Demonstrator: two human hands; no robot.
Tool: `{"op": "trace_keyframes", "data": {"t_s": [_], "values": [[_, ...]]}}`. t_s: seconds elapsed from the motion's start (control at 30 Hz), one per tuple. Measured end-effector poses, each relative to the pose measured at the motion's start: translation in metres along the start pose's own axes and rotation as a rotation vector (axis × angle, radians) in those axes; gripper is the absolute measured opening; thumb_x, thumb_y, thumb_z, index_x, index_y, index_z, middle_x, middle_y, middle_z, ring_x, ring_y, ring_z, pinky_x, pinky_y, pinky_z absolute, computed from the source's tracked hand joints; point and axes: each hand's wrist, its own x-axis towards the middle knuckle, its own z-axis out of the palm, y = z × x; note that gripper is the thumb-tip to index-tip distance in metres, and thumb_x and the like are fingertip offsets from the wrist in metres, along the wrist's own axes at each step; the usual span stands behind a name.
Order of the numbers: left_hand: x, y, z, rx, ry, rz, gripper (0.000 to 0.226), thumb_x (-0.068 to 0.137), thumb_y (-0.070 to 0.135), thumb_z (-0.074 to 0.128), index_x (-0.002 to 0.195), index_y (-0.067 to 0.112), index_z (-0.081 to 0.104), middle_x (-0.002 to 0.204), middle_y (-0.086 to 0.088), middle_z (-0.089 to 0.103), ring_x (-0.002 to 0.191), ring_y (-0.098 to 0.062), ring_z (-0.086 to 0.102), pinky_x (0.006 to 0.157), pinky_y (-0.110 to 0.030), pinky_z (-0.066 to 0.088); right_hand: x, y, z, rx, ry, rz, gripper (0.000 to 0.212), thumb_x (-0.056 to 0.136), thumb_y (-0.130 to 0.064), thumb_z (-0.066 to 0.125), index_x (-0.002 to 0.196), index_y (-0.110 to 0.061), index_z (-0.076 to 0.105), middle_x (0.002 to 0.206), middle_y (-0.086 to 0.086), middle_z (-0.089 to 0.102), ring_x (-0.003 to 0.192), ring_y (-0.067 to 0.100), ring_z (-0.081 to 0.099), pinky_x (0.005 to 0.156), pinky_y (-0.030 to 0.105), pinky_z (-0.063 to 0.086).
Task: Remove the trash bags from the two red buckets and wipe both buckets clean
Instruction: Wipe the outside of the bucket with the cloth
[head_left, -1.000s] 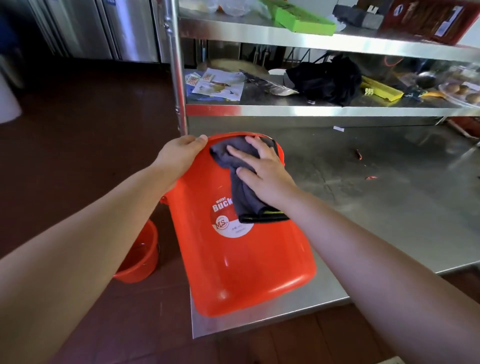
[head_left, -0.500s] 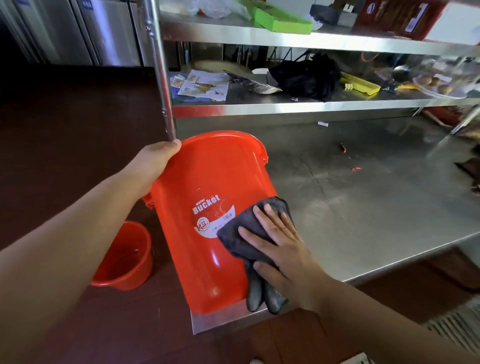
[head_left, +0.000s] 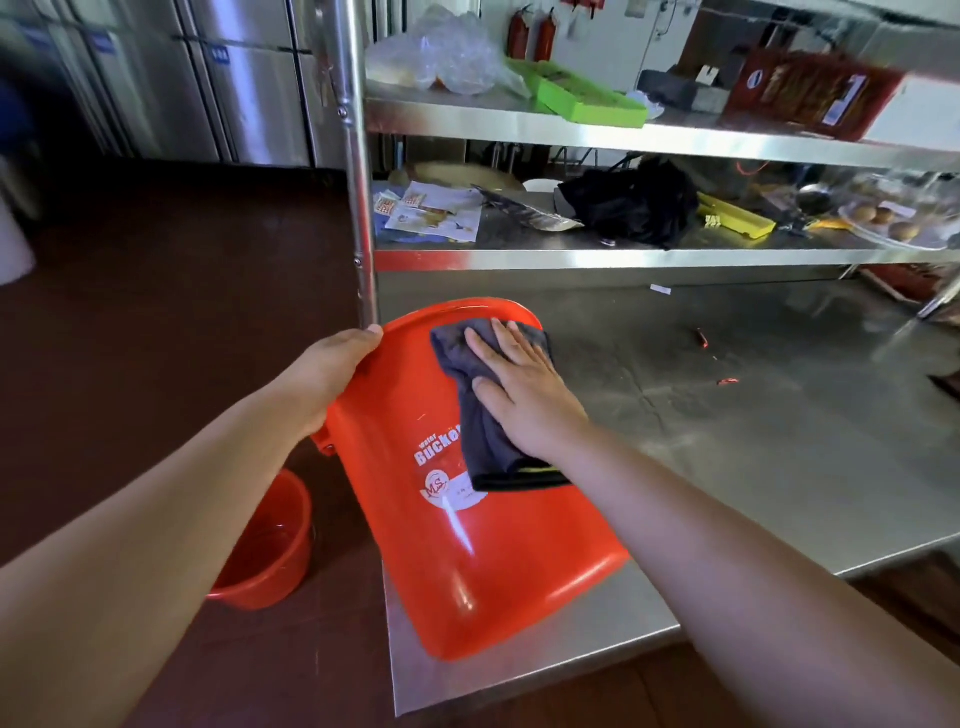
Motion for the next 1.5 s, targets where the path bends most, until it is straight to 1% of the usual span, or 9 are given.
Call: {"op": "trace_keyframes", "data": {"t_s": [0.23, 0.5, 0.63, 0.73, 0.8, 0.93, 1.1, 1.3, 1.5], "values": [[-0.007, -0.015, -0.011, -0.015, 0.028, 0.065, 0.024, 0.092, 0.049, 0.05, 0.089, 0.029, 0.064, 0.09, 0.005, 0.068, 0.081, -0.011, 0.065, 0.062, -0.028, 0.047, 0.022, -0.005, 0.002, -0.039, 0.006, -0.002, 0.054, 0.098, -0.037, 0.037, 0.149, -0.036, 0.018, 0.16, 0.0, 0.002, 0.147, 0.018, -0.001, 0.118, 0.037, 0.003], [-0.021, -0.037, -0.034, 0.032, 0.059, 0.133, 0.038, 0.098, 0.039, 0.043, 0.126, 0.018, 0.057, 0.121, -0.004, 0.062, 0.111, -0.017, 0.057, 0.095, -0.035, 0.042, -0.064, 0.002, 0.007, -0.093, -0.033, -0.257, 0.057, 0.094, -0.033, 0.046, 0.147, -0.033, 0.026, 0.159, -0.001, 0.005, 0.147, 0.016, -0.004, 0.119, 0.039, 0.002], [-0.029, -0.032, -0.029, -0.029, 0.148, 0.215, 0.027, 0.094, 0.019, 0.047, 0.098, 0.031, 0.071, 0.096, 0.009, 0.07, 0.09, -0.009, 0.064, 0.074, -0.027, 0.049, -0.113, 0.014, 0.006, -0.081, -0.07, -0.282, 0.058, 0.091, -0.031, 0.048, 0.146, -0.034, 0.029, 0.157, -0.007, 0.0, 0.146, 0.013, -0.008, 0.119, 0.043, 0.008], [-0.026, -0.007, -0.014, 0.035, 0.2, 0.285, 0.033, 0.087, 0.006, 0.045, 0.099, 0.021, 0.072, 0.092, 0.005, 0.07, 0.091, -0.012, 0.065, 0.078, -0.024, 0.049, -0.128, 0.007, 0.006, -0.142, -0.083, -0.312, 0.058, 0.09, -0.035, 0.045, 0.146, -0.034, 0.028, 0.157, -0.004, 0.0, 0.146, 0.016, -0.007, 0.119, 0.044, 0.005], [-0.021, 0.013, 0.001, 0.133, 0.182, 0.344, 0.023, 0.087, 0.022, 0.05, 0.099, 0.021, 0.07, 0.097, 0.001, 0.07, 0.099, -0.02, 0.064, 0.089, -0.031, 0.049, -0.131, -0.003, 0.009, -0.184, -0.062, -0.326, 0.058, 0.088, -0.037, 0.044, 0.145, -0.032, 0.032, 0.157, 0.001, 0.007, 0.146, 0.022, 0.0, 0.118, 0.045, 0.007], [-0.013, 0.03, 0.017, 0.562, 0.167, 0.286, 0.048, 0.082, 0.063, 0.045, 0.113, 0.032, 0.064, 0.114, 0.0, 0.064, 0.108, -0.026, 0.058, 0.096, -0.038, 0.044, -0.131, -0.017, 0.013, -0.256, -0.05, -0.333, 0.058, 0.087, -0.039, 0.039, 0.144, -0.031, 0.036, 0.156, 0.007, 0.019, 0.145, 0.028, 0.01, 0.116, 0.051, 0.012], [0.003, 0.021, 0.017, 0.518, 0.15, 0.25, 0.047, 0.091, 0.06, 0.04, 0.124, 0.033, 0.059, 0.131, -0.004, 0.058, 0.122, -0.028, 0.052, 0.105, -0.041, 0.039, -0.112, -0.011, 0.01, -0.262, -0.117, -0.363, 0.059, 0.088, -0.04, 0.037, 0.147, -0.035, 0.029, 0.159, 0.002, 0.009, 0.147, 0.02, -0.003, 0.119, 0.044, 0.001], [0.013, 0.007, 0.016, 0.356, 0.098, 0.272, 0.044, 0.091, 0.057, 0.042, 0.11, 0.025, 0.065, 0.117, -0.004, 0.065, 0.112, -0.023, 0.058, 0.103, -0.043, 0.043, -0.045, -0.001, 0.003, -0.292, -0.094, -0.328, 0.055, 0.093, -0.036, 0.044, 0.146, -0.038, 0.028, 0.16, 0.001, 0.005, 0.147, 0.019, -0.005, 0.119, 0.042, -0.001], [0.023, 0.005, 0.015, 0.475, 0.136, 0.32, 0.039, 0.095, 0.052, 0.04, 0.112, 0.027, 0.064, 0.119, -0.006, 0.064, 0.113, -0.023, 0.057, 0.098, -0.033, 0.042, 0.033, 0.0, 0.005, -0.158, -0.018, -0.199, 0.052, 0.096, -0.034, 0.043, 0.146, -0.037, 0.027, 0.16, 0.003, 0.007, 0.147, 0.021, 0.001, 0.118, 0.041, 0.004]]}}
